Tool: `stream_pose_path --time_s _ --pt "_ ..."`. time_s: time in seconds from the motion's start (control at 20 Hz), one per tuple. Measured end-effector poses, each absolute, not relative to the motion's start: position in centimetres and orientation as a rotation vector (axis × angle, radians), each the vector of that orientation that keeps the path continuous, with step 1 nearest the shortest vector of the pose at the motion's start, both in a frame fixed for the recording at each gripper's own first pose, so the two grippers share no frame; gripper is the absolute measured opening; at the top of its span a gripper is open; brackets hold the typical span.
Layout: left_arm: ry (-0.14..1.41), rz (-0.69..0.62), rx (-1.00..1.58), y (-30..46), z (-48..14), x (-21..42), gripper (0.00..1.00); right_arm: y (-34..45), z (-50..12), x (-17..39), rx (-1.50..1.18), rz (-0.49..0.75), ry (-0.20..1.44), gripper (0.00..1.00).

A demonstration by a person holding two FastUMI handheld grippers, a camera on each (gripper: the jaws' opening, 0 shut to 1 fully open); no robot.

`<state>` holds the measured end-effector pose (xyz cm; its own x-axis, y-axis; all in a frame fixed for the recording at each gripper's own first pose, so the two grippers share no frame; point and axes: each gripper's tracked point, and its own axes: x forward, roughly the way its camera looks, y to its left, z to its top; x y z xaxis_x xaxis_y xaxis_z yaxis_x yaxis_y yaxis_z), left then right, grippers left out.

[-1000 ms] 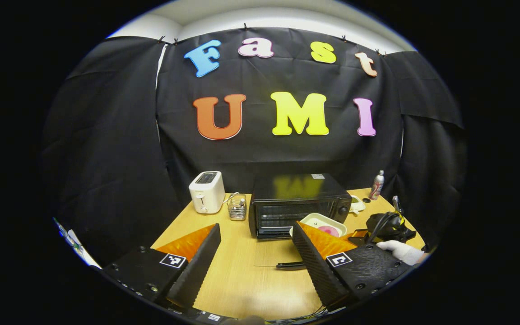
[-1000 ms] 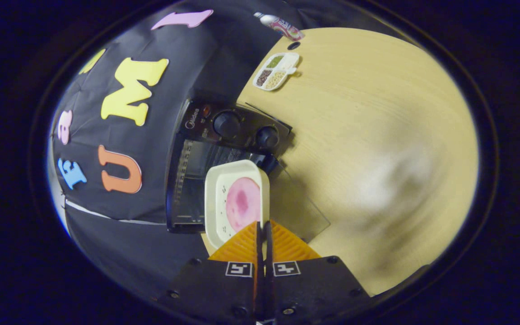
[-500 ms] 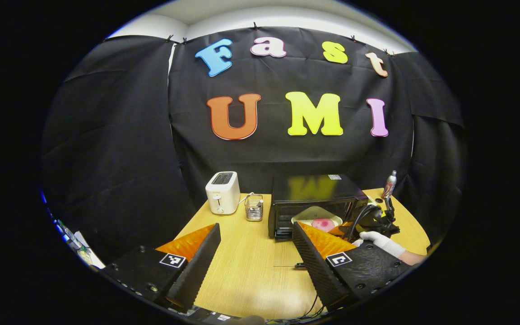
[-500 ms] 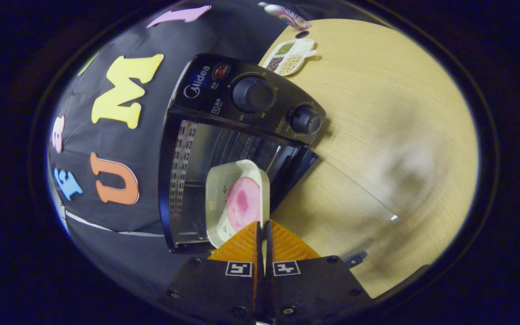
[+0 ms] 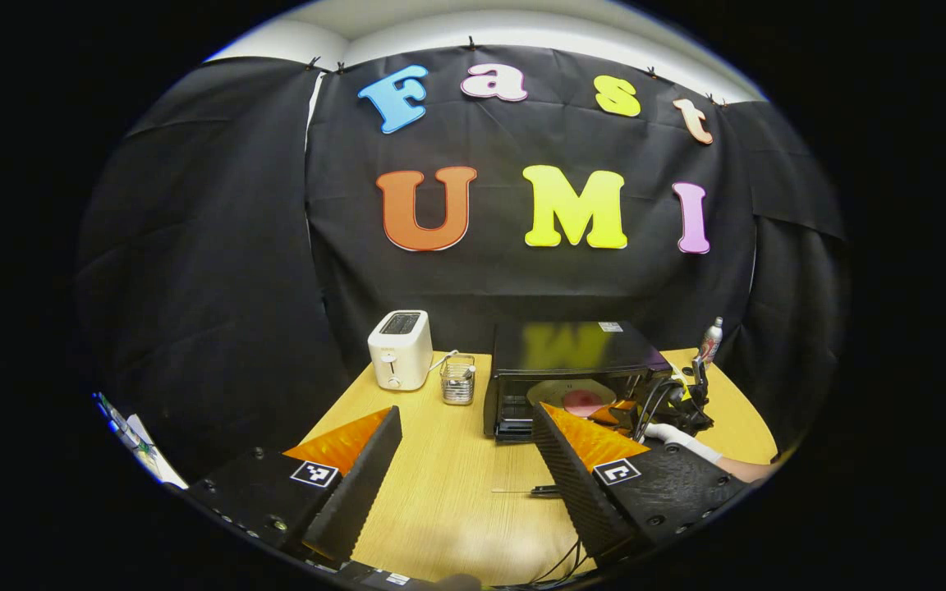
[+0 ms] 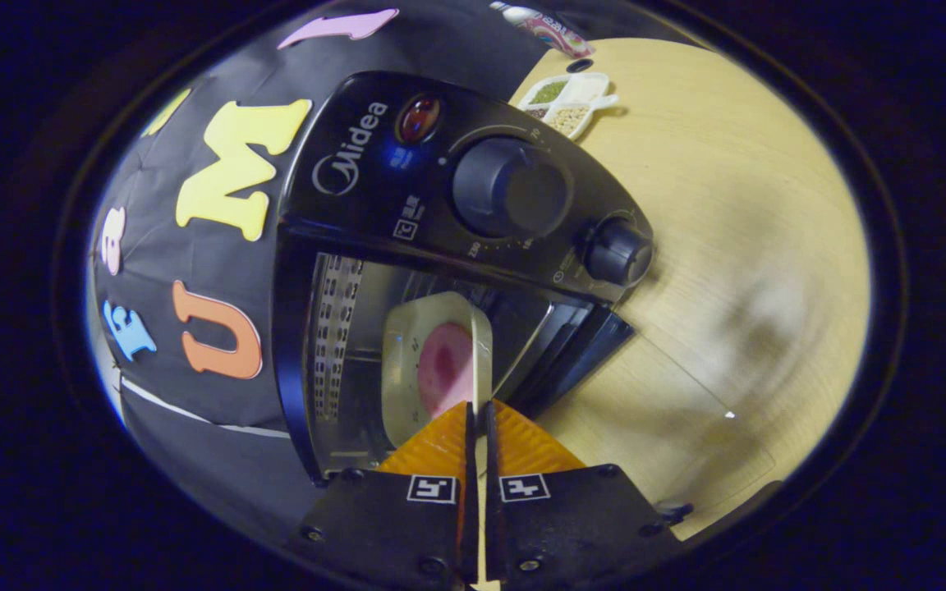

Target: Open the electric oven with the left hand, put the food in, and close the electric oven.

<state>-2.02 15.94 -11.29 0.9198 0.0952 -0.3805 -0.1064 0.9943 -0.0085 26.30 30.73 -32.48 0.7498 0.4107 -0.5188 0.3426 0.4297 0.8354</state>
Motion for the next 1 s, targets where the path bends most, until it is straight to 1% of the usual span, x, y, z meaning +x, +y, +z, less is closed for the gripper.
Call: stream_pose_path --time_s 0.1,0.25,0.3,0.35,0.4,0.45,0.5,0.55,0.6,0.65,0.7,0.8,0.85,0.9,1.0 --pt "0.391 0.107 -0.041 15.9 -11.4 -2.0 0.97 31.0 -32.1 26.4 1.155 0.106 0.766 0.1" --pt "0.384 0.106 -0.047 15.8 -11.5 -2.0 0.97 31.0 -31.0 26.4 1.147 0.155 0.765 0.16" --pt "0.382 0.105 -0.047 15.7 -11.4 -2.0 0.97 30.8 -30.3 26.1 1.138 0.176 0.751 0.31" --pt "0.377 0.105 -0.047 15.7 -11.4 -2.1 0.97 30.5 -29.9 25.9 1.111 0.177 0.751 0.39" --pt "0.371 0.104 -0.045 15.6 -11.4 -2.1 0.97 30.2 -29.9 25.6 1.073 0.18 0.759 0.43" --pt "0.367 0.106 -0.043 15.6 -11.4 -2.2 0.97 29.9 -29.6 25.2 1.048 0.183 0.763 0.61" --pt "0.361 0.104 -0.042 15.6 -11.2 -2.1 0.97 29.5 -29.3 24.9 1.035 0.184 0.761 0.76" --pt "0.355 0.101 -0.043 15.4 -11.2 -2.0 0.97 28.9 -29.4 24.4 1.02 0.172 0.767 0.81" --pt "0.352 0.098 -0.045 15.3 -11.2 -2.1 0.97 28.6 -28.9 24.0 1.016 0.178 0.768 0.79" --pt "0.349 0.096 -0.047 15.2 -11.2 -2.1 0.97 28.2 -28.7 23.4 1.005 0.175 0.775 0.93" --pt "0.343 0.093 -0.047 15.0 -11.2 -2.2 0.97 27.7 -28.5 22.8 0.99 0.175 0.776 0.87" --pt "0.336 0.087 -0.04 14.5 -11.5 -2.2 0.97 26.4 -28.0 21.6 0.939 0.168 0.772 0.86" --pt "0.331 0.083 -0.036 14.4 -11.5 -2.0 0.97 25.6 -27.4 21.1 0.917 0.168 0.765 0.93" --pt "0.326 0.079 -0.031 14.2 -11.5 -2.1 0.97 24.9 -26.9 20.5 0.889 0.169 0.754 0.86" --pt "0.307 0.069 -0.012 13.8 -11.8 -2.0 0.97 23.1 -25.9 19.7 0.809 0.168 0.725 0.93"
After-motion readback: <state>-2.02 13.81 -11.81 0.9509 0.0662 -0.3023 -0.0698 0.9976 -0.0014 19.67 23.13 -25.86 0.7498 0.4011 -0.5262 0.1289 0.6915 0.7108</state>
